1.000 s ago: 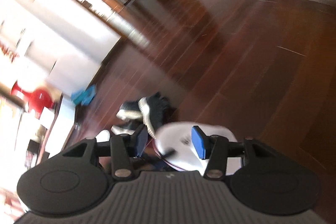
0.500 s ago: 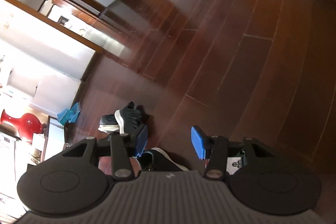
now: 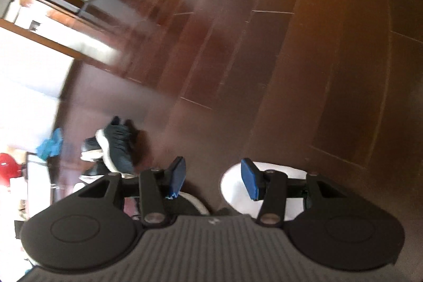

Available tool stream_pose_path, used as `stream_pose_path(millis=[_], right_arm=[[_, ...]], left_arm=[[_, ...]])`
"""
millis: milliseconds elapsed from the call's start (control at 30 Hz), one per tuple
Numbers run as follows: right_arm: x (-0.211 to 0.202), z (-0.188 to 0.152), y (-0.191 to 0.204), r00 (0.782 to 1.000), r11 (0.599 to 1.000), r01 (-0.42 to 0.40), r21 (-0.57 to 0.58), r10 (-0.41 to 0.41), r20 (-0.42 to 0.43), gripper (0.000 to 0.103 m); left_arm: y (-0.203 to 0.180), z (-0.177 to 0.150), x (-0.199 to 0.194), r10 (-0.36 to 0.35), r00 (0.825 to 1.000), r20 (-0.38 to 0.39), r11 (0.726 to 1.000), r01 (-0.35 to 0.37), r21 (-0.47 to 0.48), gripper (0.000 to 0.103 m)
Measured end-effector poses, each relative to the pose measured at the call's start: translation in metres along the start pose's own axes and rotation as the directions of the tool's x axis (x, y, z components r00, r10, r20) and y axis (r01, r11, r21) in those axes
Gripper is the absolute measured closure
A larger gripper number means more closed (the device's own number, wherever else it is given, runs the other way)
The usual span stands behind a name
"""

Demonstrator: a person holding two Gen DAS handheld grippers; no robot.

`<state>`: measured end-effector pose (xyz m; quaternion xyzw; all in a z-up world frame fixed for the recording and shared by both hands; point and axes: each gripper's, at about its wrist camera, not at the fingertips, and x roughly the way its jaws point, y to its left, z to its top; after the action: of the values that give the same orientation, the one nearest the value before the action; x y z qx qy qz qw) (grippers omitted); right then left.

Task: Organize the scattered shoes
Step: 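Lift and carry the white slipper with the left tool toward the right tool, then grasp the white slipper with the right tool while the left tool releases it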

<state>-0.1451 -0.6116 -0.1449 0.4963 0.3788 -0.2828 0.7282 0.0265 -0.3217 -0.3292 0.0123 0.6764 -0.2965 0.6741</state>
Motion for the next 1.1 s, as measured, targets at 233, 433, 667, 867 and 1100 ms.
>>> stream_pose_path(millis=[233, 433, 667, 867, 1100], right_arm=[[0.033, -0.027, -0.024, 0.99, 0.995, 0.098, 0.02, -0.096, -0.102, 0.051], [0.068, -0.053, -0.055, 0.991, 0.978, 0.11, 0.177, -0.094, -0.095, 0.051], [0.092, -0.057, -0.061, 0.993, 0.953, 0.112, 0.281, -0.102, -0.053, 0.051], [0.113, -0.065, -0.064, 0.981, 0.917, 0.194, 0.348, -0.189, -0.05, 0.051], [0.127, -0.071, -0.055, 0.972, 0.888, 0.218, 0.405, -0.236, -0.005, 0.051]], left_arm=[[0.011, 0.021, -0.092, 0.11, 0.989, 0.103, 0.991, -0.117, 0.066, 0.02], [0.016, 0.03, -0.158, 0.226, 0.961, 0.16, 0.962, -0.245, 0.118, 0.018], [0.04, 0.052, -0.151, 0.167, 0.978, 0.125, 0.984, -0.158, -0.084, 0.018], [0.024, 0.072, -0.147, 0.167, 0.972, 0.167, 0.986, -0.163, -0.038, 0.018], [0.047, 0.08, -0.15, 0.12, 0.982, 0.146, 0.985, -0.1, -0.139, 0.018]])
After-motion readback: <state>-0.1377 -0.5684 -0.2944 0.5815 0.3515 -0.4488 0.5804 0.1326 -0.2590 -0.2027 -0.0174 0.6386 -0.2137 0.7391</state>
